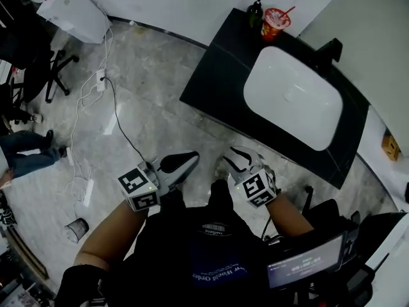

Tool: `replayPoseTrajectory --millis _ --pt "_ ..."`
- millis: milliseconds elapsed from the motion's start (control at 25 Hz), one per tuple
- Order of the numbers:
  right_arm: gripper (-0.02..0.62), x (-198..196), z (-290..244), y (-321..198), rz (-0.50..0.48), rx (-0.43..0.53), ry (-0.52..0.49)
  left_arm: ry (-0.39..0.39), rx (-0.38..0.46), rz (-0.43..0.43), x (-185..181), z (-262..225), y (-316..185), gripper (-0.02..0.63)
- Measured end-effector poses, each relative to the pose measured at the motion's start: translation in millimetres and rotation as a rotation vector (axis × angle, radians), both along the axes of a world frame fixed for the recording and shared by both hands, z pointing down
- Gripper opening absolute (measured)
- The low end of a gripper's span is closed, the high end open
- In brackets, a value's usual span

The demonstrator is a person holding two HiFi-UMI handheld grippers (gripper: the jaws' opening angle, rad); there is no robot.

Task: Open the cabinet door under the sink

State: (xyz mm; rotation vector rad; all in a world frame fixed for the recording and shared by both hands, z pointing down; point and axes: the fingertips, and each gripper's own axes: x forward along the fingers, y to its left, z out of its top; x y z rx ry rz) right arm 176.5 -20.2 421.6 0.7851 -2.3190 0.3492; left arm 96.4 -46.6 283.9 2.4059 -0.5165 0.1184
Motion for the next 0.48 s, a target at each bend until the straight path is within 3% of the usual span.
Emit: replayPoseTrajectory --millis 120,480 --pt "0.169 -7.9 43.1 -10.2 -0.005 0.104 0.151 -0.008 -0.018 -0.016 -16.5 35.6 1.7 0.0" --pt "0.259 -12.7 115.9 -54.2 0.16 0.398 0.5 0.031 -0.115 -0.004 -88.4 137.6 25.8 0.0"
